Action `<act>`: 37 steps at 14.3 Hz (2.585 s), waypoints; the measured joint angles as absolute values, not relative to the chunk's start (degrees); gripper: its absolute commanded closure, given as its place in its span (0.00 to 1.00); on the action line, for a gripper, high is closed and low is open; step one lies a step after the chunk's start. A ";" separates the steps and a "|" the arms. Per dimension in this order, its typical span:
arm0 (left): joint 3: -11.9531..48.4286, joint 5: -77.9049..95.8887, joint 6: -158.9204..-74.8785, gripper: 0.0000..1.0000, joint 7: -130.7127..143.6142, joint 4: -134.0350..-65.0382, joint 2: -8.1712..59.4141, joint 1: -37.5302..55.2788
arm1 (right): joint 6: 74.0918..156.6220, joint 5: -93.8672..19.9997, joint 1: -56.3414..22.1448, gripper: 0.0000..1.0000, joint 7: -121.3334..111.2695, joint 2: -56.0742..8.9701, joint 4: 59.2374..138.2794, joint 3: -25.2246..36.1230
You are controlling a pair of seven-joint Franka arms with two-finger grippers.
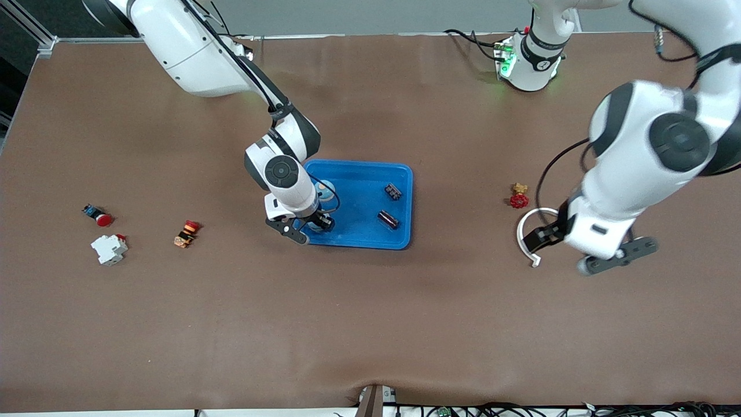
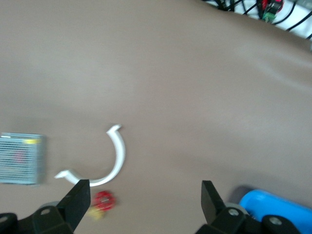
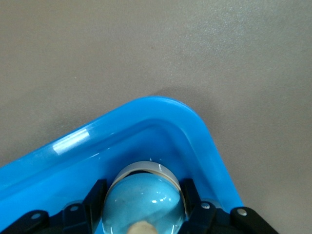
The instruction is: Place electrolytic capacitor and blue bell in tray
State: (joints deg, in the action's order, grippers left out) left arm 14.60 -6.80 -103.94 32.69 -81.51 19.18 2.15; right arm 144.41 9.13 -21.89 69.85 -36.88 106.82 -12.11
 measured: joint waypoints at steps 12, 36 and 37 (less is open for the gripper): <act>10.24 -2.98 -90.79 0.00 14.31 -88.37 0.85 -0.38 | 136.59 9.28 -22.67 0.00 72.45 -37.52 100.05 -11.62; 5.35 -2.44 -88.65 0.00 13.54 -89.42 -0.82 2.43 | 105.99 9.72 2.73 0.00 17.81 -19.87 90.58 -10.51; 5.33 -2.44 -88.62 0.00 13.26 -89.43 -0.73 2.42 | 101.97 8.98 3.27 0.00 15.97 -17.16 90.30 -10.14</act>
State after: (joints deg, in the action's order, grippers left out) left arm 5.33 -2.44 -88.62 13.26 -89.43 -0.73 2.42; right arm 101.97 8.98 3.27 15.97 -17.16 90.30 -10.14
